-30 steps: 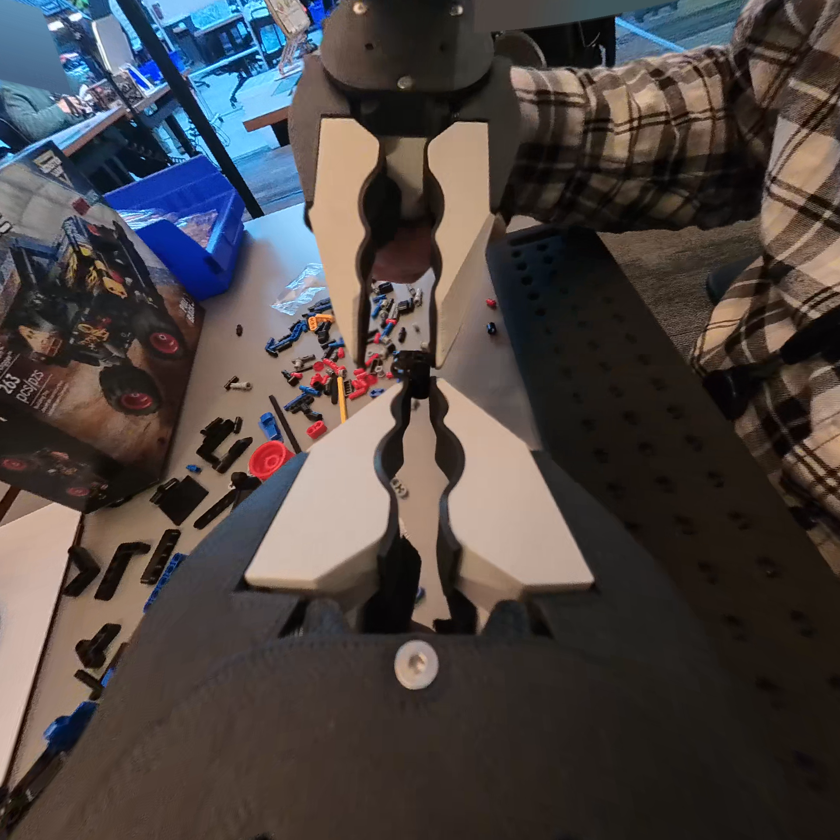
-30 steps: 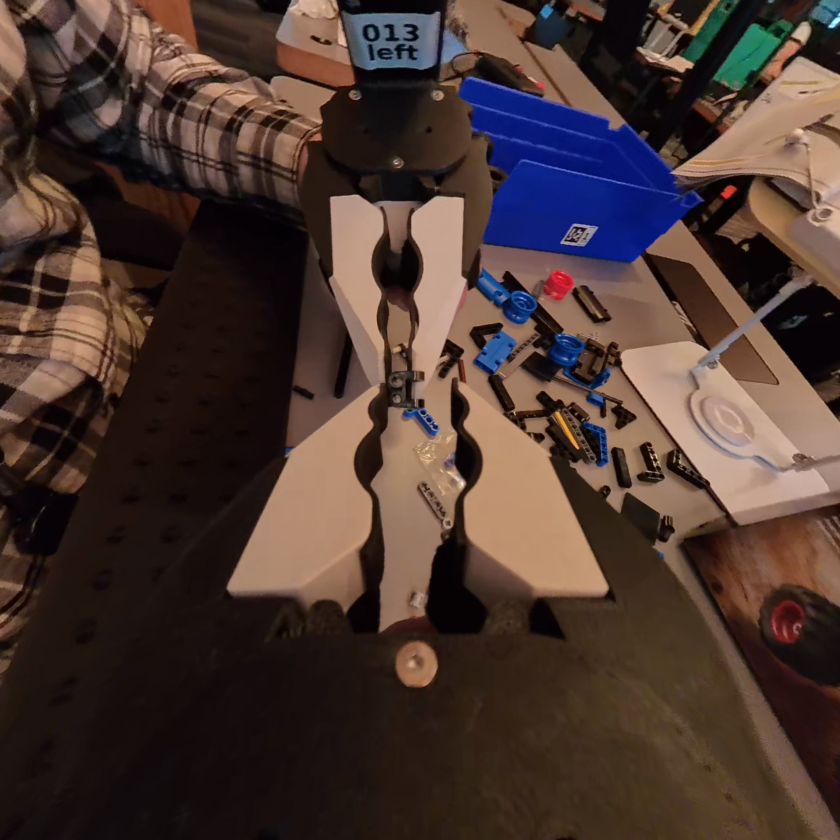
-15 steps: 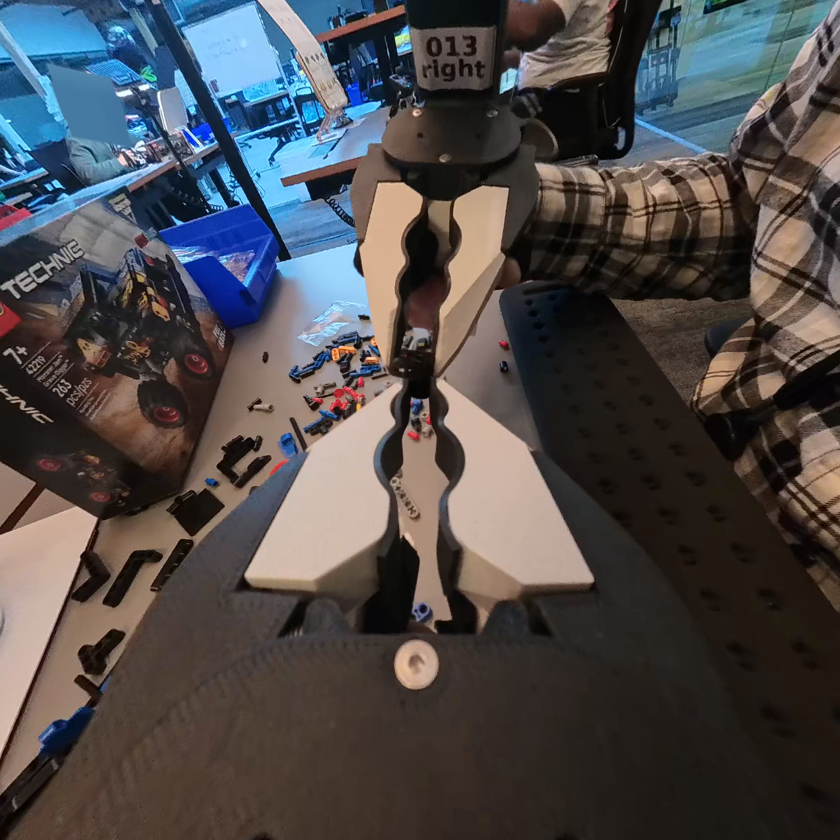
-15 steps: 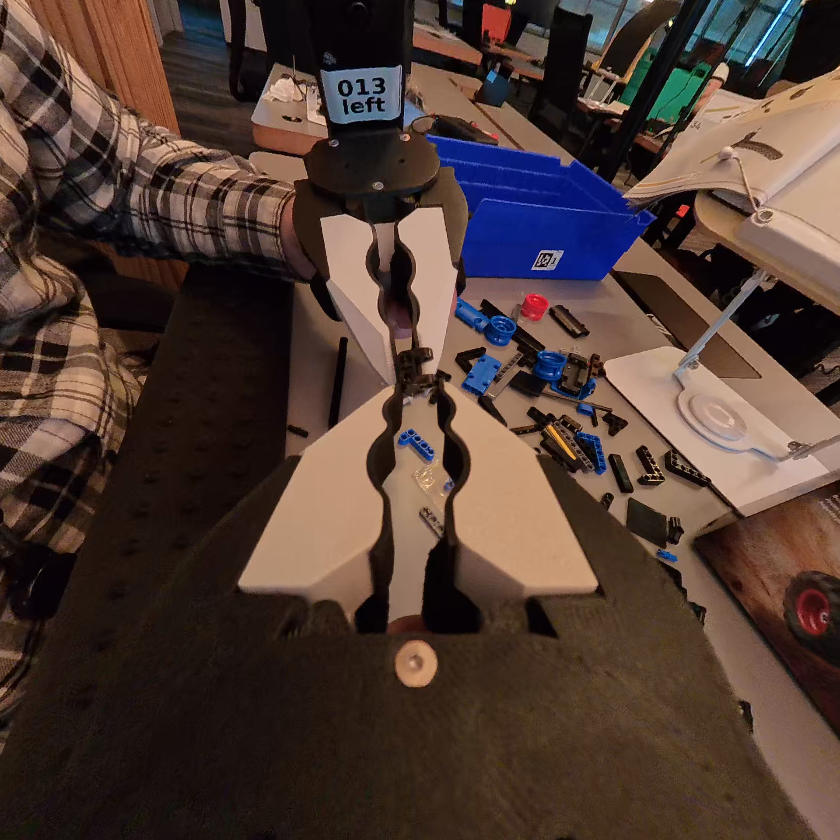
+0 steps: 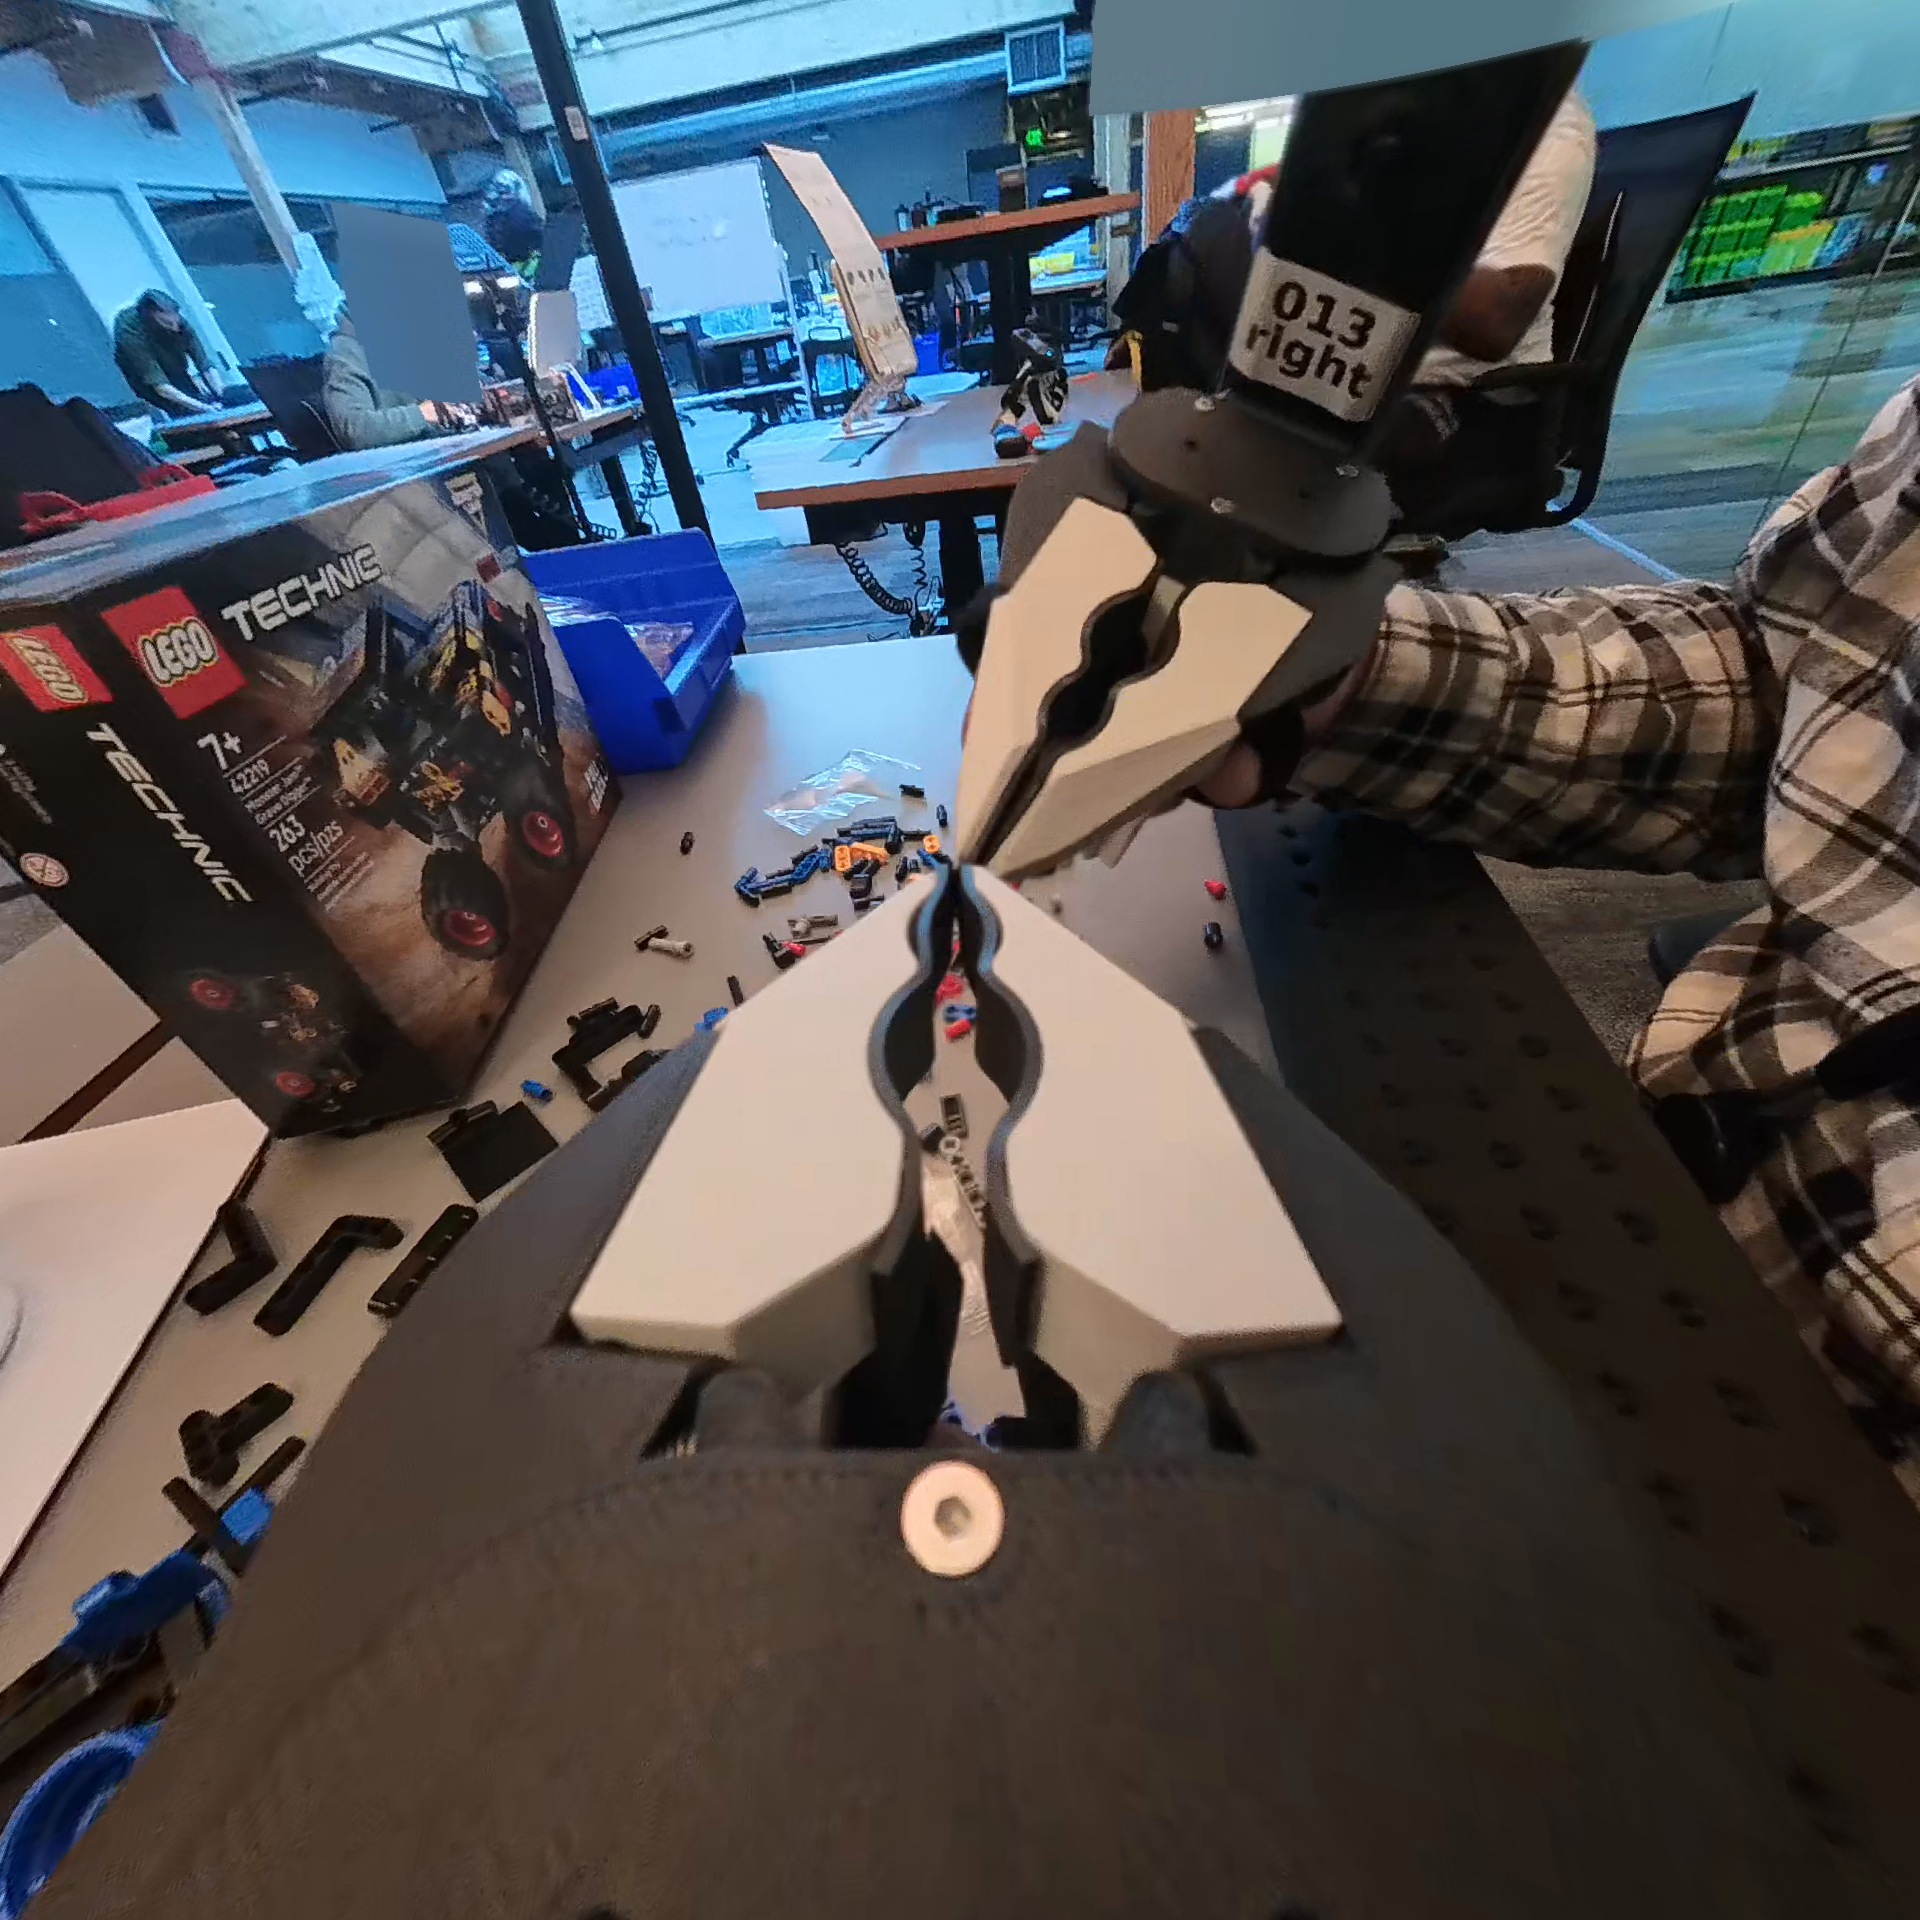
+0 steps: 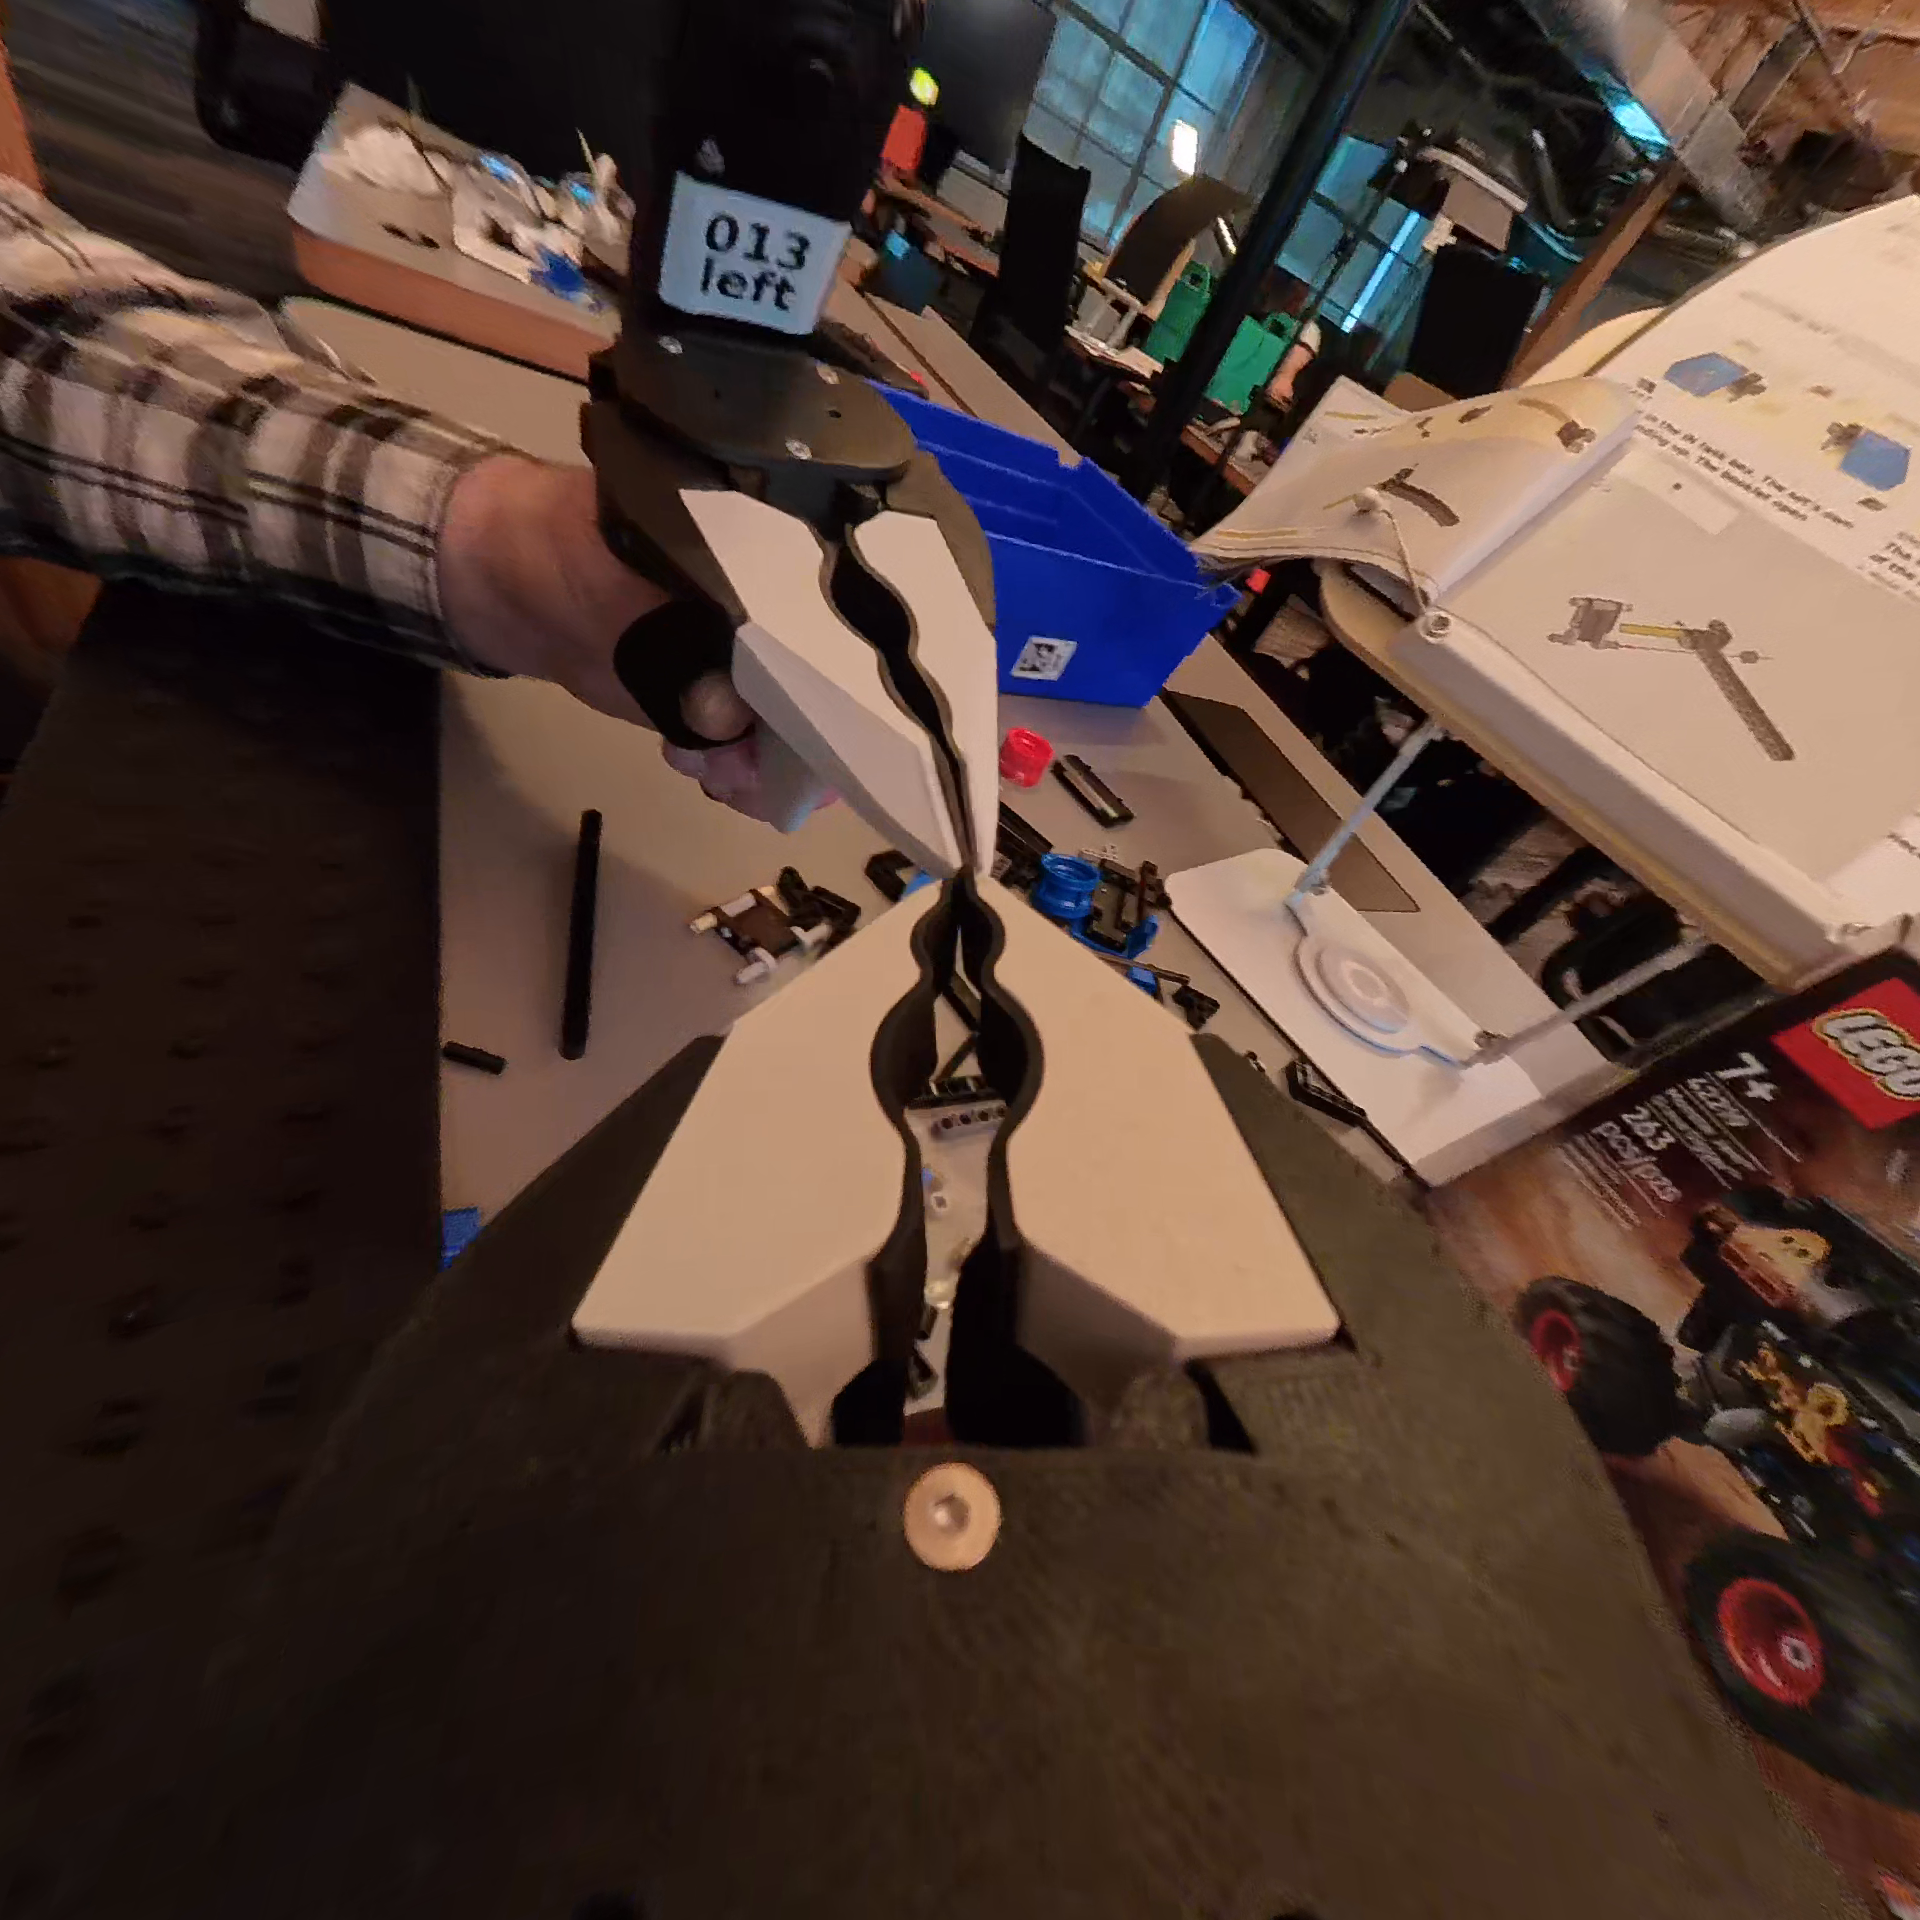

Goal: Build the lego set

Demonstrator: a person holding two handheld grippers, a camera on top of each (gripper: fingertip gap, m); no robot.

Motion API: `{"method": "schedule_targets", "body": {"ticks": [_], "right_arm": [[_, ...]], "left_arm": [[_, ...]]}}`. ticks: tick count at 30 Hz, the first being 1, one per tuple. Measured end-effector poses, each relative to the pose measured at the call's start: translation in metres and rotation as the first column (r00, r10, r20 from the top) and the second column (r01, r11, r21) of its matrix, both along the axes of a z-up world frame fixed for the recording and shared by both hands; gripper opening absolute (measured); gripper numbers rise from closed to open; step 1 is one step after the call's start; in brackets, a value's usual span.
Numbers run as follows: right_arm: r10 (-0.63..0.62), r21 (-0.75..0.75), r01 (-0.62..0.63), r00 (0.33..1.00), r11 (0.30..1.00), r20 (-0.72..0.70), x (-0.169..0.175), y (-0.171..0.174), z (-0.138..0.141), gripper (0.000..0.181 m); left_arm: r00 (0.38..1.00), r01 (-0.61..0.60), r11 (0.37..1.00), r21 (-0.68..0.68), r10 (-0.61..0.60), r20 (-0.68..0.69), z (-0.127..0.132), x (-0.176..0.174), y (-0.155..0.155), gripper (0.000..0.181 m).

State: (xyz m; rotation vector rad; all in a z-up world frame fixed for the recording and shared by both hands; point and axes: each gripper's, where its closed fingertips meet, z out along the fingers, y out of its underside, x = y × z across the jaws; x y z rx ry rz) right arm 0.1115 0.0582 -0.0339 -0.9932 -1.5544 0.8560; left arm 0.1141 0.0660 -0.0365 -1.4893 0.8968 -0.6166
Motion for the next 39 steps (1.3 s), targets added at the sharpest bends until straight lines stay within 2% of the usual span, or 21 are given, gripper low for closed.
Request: {"method": "schedule_targets", "body": {"ticks": [7, 16, 20, 25, 28, 32, 37, 39], "right_arm": [[-0.117, -0.048, 0.121, 0.991, 0.992, 0.064, 0.010, 0.025, -0.013, 0.000], [-0.235, -0.053, 0.250, 0.951, 0.967, 0.202, 0.071, 0.053, -0.031, 0.007], [-0.208, -0.061, 0.246, 0.907, 0.967, 0.365, 0.101, 0.050, -0.056, 0.014], [-0.084, -0.088, 0.151, 0.853, 0.985, 0.515, 0.119, 0.022, -0.093, 0.017], [-0.132, -0.035, 0.176, 0.841, 0.984, 0.526, 0.115, 0.030, -0.102, 0.014], [-0.236, 0.065, 0.238, 0.816, 0.969, 0.528, 0.090, 0.067, -0.107, 0.012], [-0.183, 0.070, 0.179, 0.760, 0.981, 0.623, 0.054, 0.092, -0.130, 0.014], [-0.133, 0.029, 0.151, 0.744, 0.988, 0.654, 0.046, 0.095, -0.139, 0.013]], "left_arm": [[0.996, -0.029, 0.997, -0.066, 0.024, -0.083, -0.022, -0.005, 0.007, 0.000], [0.973, -0.124, 0.988, -0.088, 0.104, -0.204, -0.034, -0.027, 0.017, 0.003], [0.958, -0.104, 0.988, -0.114, 0.068, -0.280, -0.051, -0.020, 0.013, 0.008], [0.926, -0.067, 0.987, -0.147, 0.006, -0.378, -0.072, -0.010, 0.005, 0.012], [0.909, -0.076, 0.984, -0.162, 0.002, -0.417, -0.083, -0.009, 0.005, 0.014], [0.907, -0.078, 0.982, -0.170, -0.001, -0.420, -0.088, -0.005, 0.008, 0.014], [0.905, -0.093, 0.984, -0.155, 0.019, -0.426, -0.090, -0.005, 0.010, 0.015], [0.908, -0.090, 0.984, -0.157, 0.016, -0.419, -0.090, -0.005, 0.010, 0.015]]}}
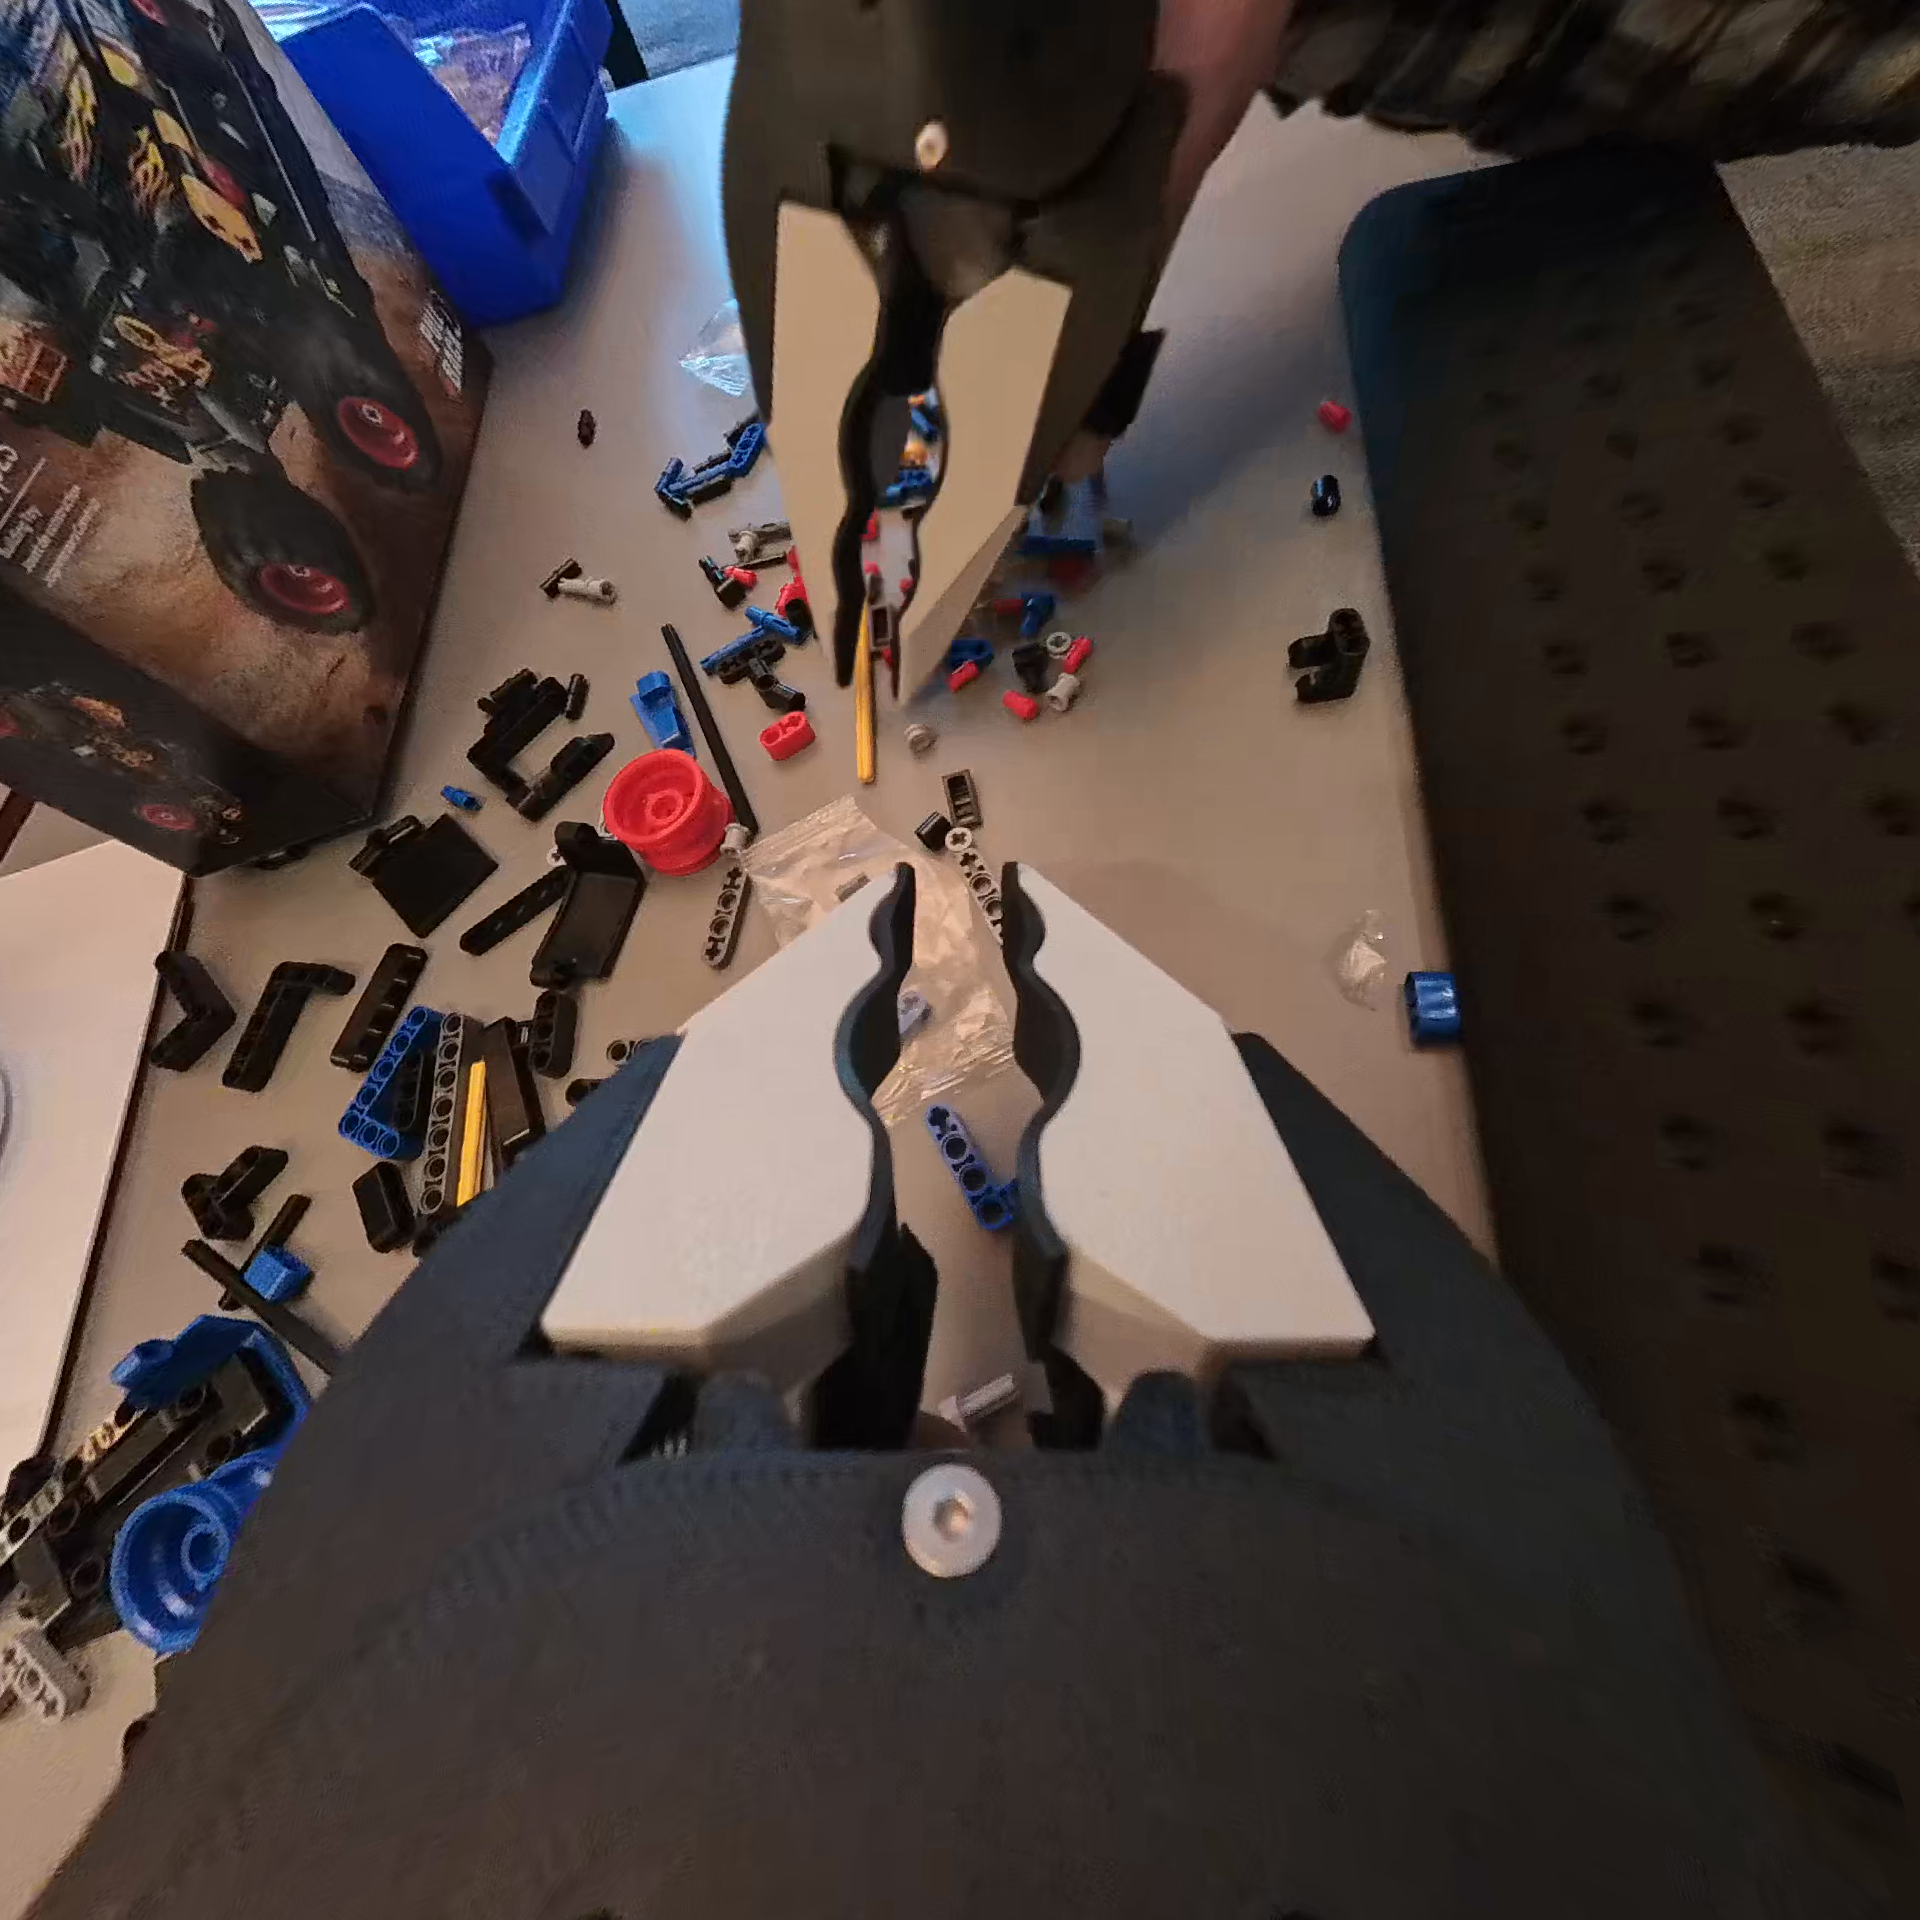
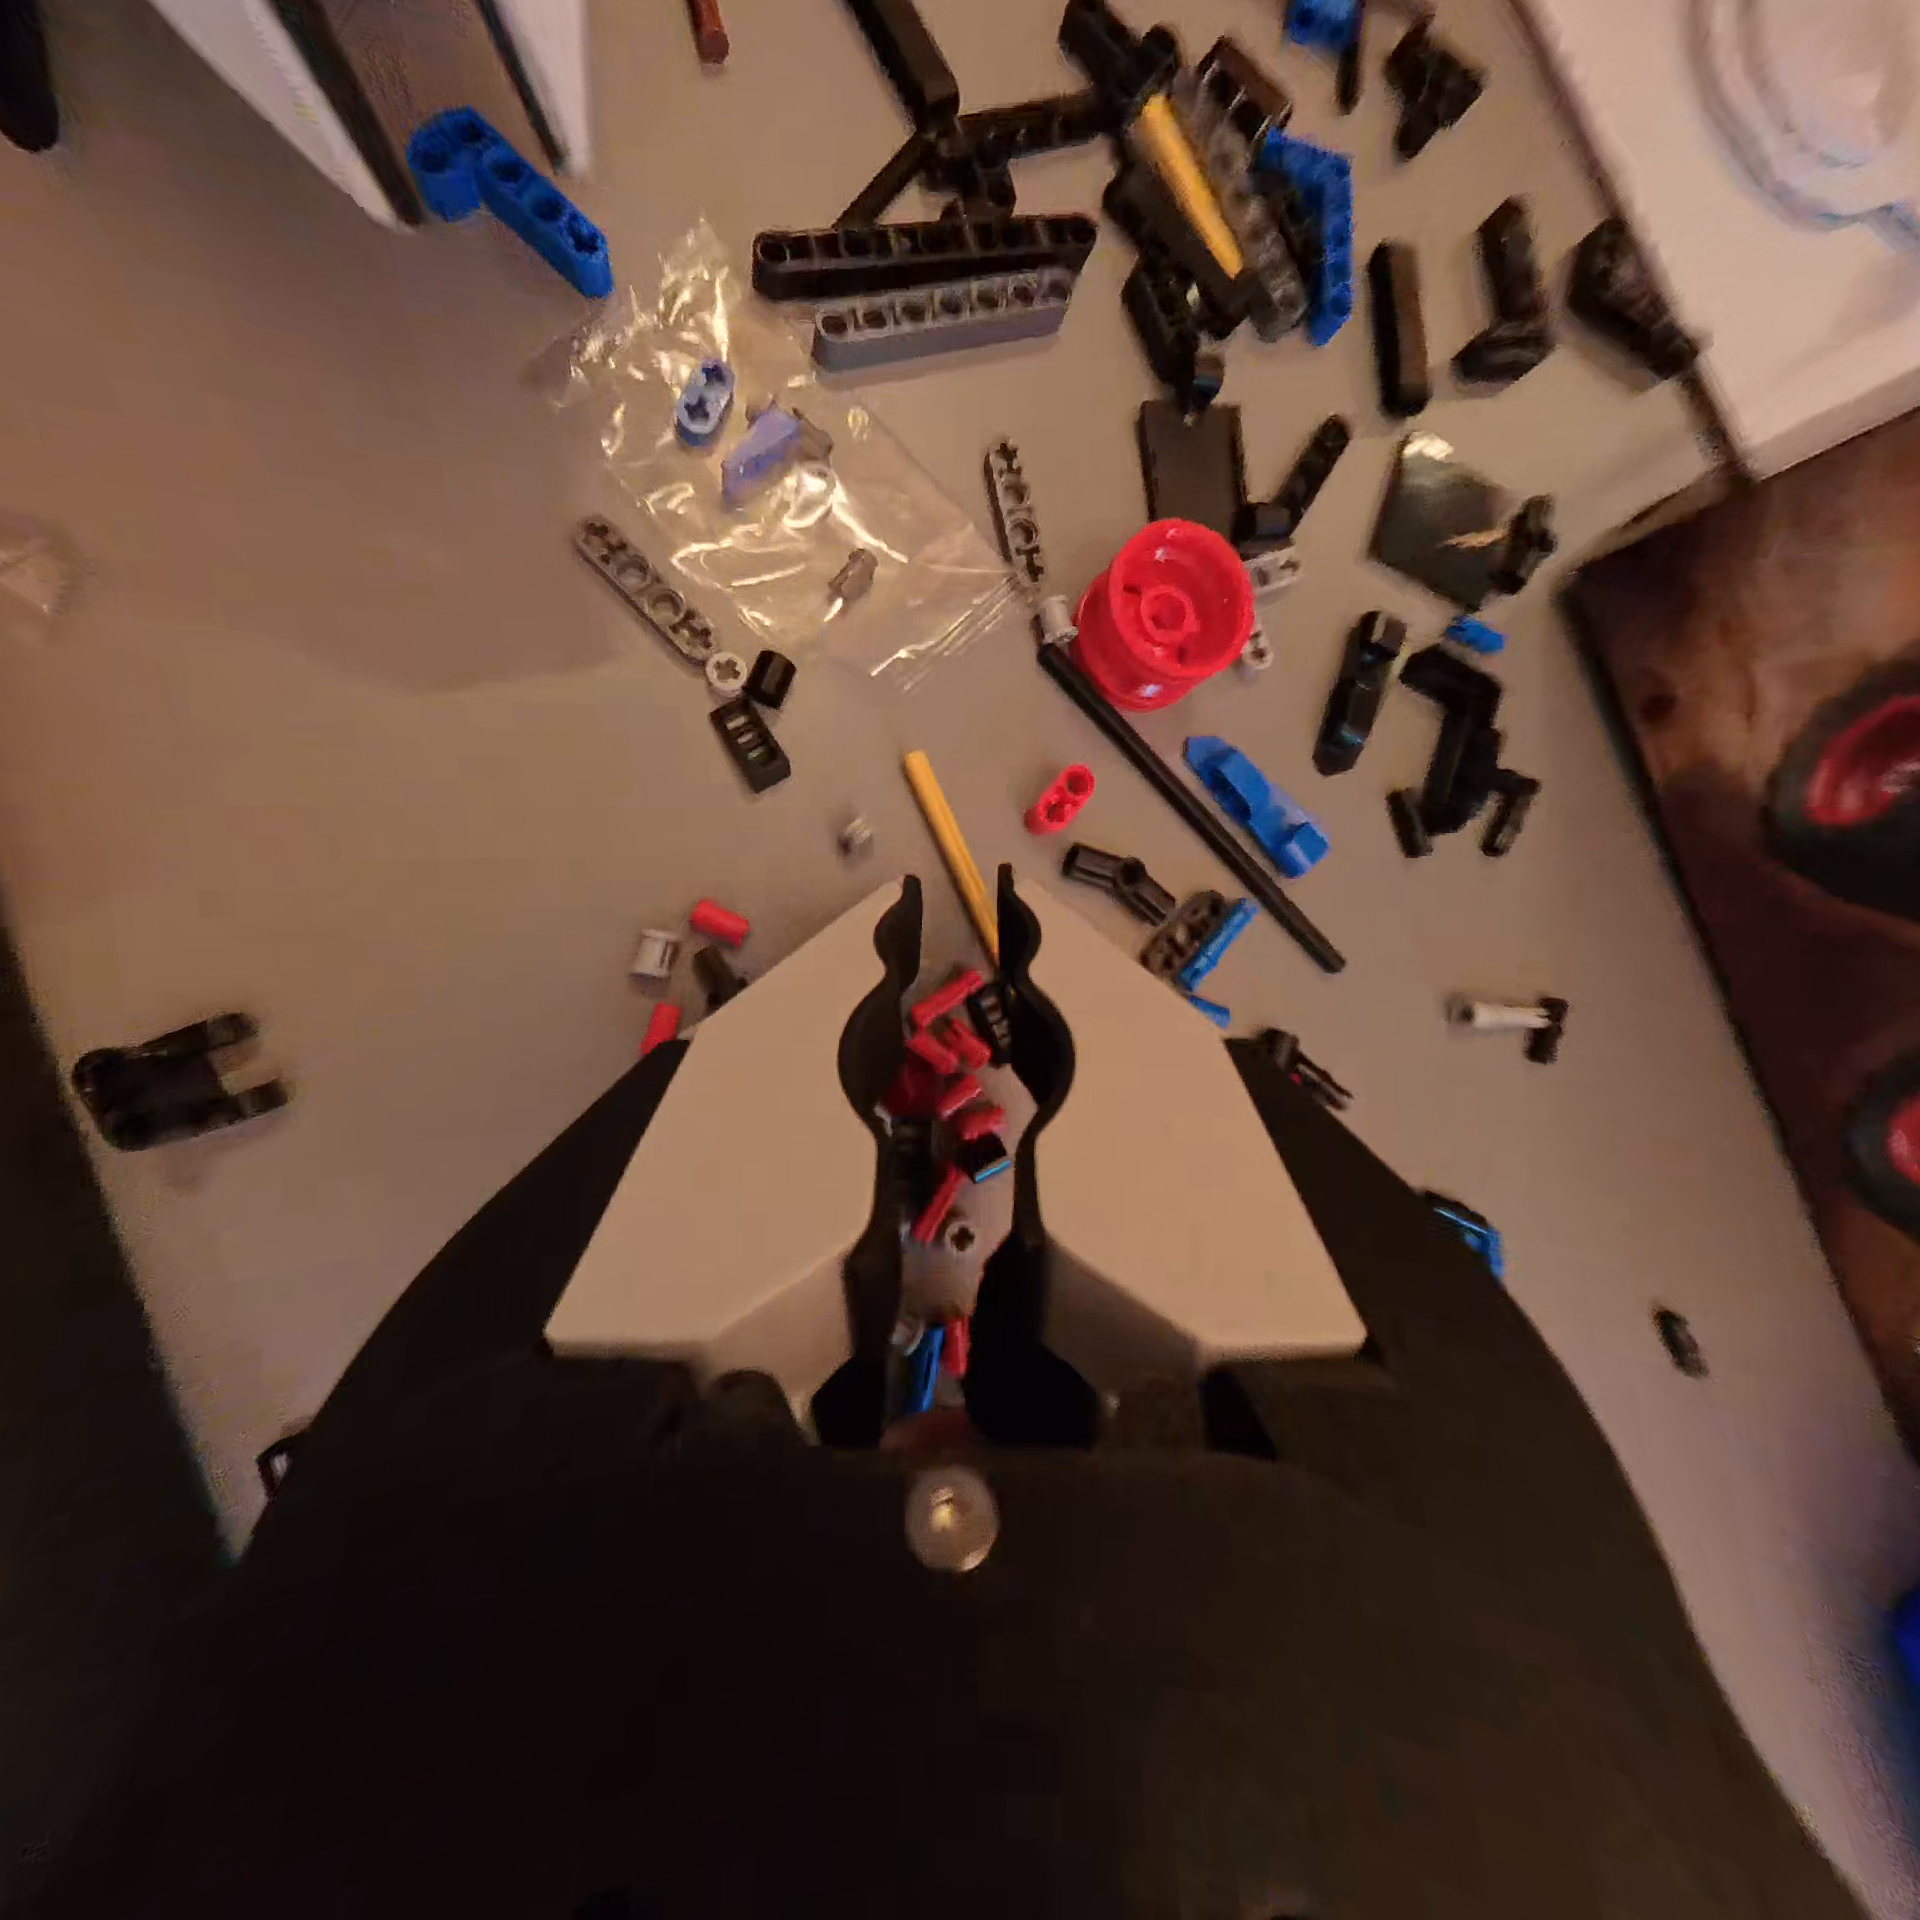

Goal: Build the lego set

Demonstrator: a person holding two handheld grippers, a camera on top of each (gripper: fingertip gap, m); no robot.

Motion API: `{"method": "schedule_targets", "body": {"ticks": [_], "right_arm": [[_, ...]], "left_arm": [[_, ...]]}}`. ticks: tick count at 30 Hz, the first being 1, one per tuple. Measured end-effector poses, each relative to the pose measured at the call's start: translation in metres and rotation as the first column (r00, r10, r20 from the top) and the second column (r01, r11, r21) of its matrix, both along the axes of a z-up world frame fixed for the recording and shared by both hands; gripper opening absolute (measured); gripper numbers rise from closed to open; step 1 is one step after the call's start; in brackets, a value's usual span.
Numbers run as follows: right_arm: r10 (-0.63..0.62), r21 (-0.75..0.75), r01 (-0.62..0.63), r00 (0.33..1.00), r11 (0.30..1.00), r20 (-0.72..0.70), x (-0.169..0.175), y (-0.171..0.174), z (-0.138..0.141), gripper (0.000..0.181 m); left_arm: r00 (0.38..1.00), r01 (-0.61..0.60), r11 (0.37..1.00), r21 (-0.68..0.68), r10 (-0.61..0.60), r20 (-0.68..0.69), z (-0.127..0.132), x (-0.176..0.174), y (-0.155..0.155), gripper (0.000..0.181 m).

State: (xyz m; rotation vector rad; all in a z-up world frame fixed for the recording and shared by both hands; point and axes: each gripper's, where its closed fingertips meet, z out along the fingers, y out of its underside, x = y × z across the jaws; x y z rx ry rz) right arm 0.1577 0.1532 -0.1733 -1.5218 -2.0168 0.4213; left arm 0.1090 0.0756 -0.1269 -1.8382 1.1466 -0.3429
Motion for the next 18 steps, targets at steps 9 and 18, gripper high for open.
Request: {"method": "schedule_targets", "body": {"ticks": [9, 18], "right_arm": [[0.017, -0.122, -0.019, 1.000, 0.992, -0.015, -0.007, 0.003, -0.003, 0.002], [0.016, -0.118, -0.048, 0.968, 0.992, -0.252, -0.023, -0.012, 0.055, 0.002]], "left_arm": [[1.000, -0.005, 1.000, 0.000, 0.005, 0.015, -0.001, -0.002, 0.003, 0.016], [0.990, -0.108, 0.988, 0.111, 0.097, 0.099, 0.027, -0.010, 0.020, 0.021]]}}
